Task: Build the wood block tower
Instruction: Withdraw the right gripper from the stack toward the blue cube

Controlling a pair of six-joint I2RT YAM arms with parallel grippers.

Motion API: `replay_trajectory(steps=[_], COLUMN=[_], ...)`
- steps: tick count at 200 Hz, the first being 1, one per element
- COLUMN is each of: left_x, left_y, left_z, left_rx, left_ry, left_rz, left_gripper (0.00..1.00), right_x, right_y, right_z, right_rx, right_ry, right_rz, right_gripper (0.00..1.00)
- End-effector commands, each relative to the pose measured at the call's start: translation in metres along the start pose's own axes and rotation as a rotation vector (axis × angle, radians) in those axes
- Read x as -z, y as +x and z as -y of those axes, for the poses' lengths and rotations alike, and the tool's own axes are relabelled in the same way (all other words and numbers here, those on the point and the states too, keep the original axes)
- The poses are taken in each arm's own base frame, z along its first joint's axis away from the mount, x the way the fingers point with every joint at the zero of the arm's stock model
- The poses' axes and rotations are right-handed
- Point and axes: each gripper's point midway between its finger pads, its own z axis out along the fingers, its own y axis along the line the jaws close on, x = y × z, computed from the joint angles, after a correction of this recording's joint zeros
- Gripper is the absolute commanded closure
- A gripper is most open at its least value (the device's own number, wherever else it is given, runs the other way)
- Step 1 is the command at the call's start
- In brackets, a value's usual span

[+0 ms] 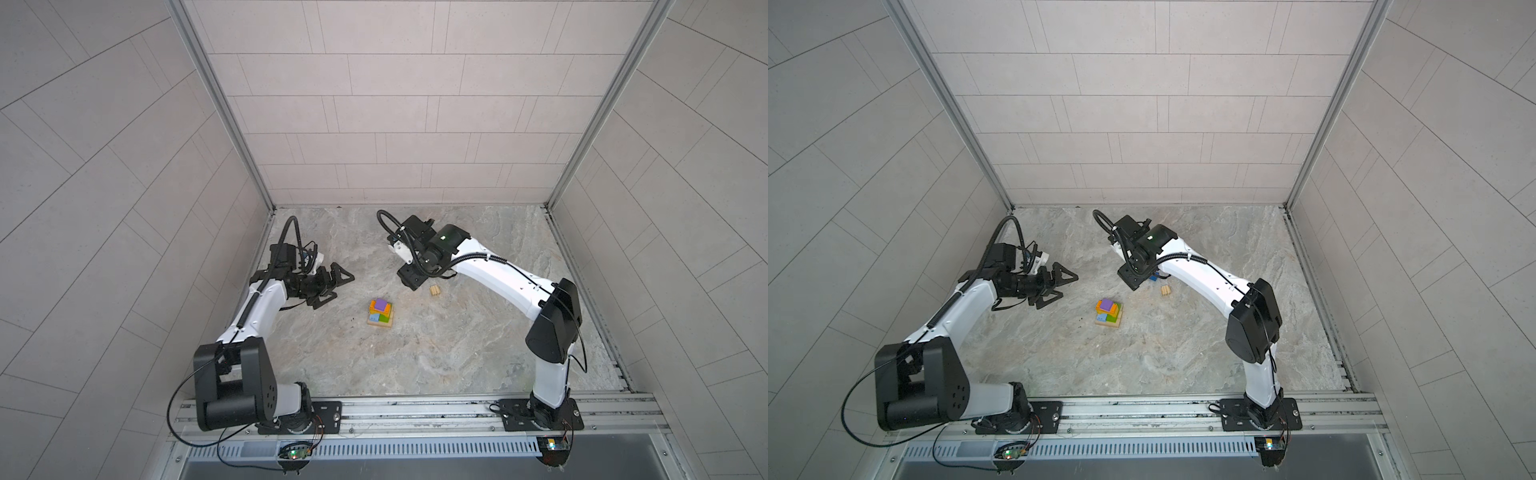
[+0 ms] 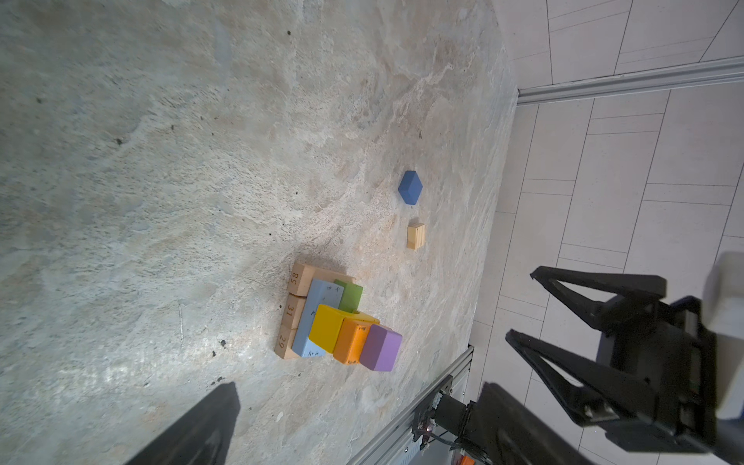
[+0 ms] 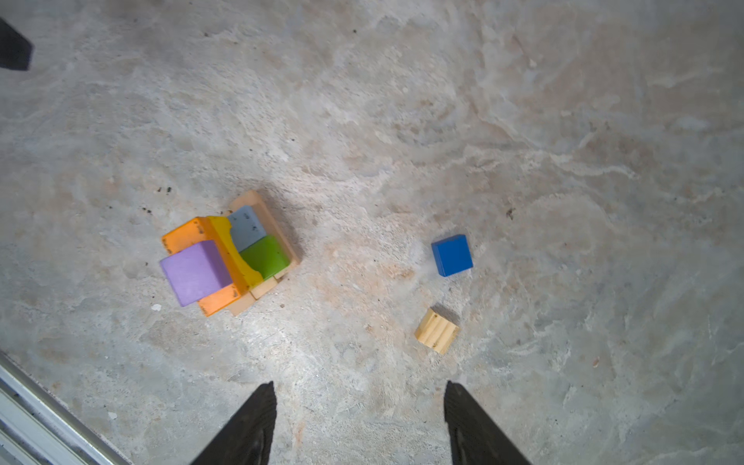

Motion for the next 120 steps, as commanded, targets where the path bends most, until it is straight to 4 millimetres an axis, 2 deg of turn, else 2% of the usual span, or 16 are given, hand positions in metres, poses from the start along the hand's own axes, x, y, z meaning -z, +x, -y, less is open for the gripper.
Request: replay_trajectory(steps=[1,62,120], left_x=[0.000,0.000,0.000], left_y=[0.003,0.003,0.003], left_z=[0.005,0.004,0.005], left_rx=[-0.011,-0.011,-0.014], left_ry=[0.021,0.020,0.019], left_rz=[-0.001,0.001,0.002], left_gripper=[0.00,0.00,0.00], right_x=[0.003,-0.030,-0.063], right_y=[0.005,0.037,0.058], right_z=[0.019,0.070,0.087], right_rx=[-0.105,-0.320,-0.392], right_ry=[0.028,0.094,0.142], right_rz=[0.012,-0.065,-0.111], right_gripper=[0.33,0.33,0.38])
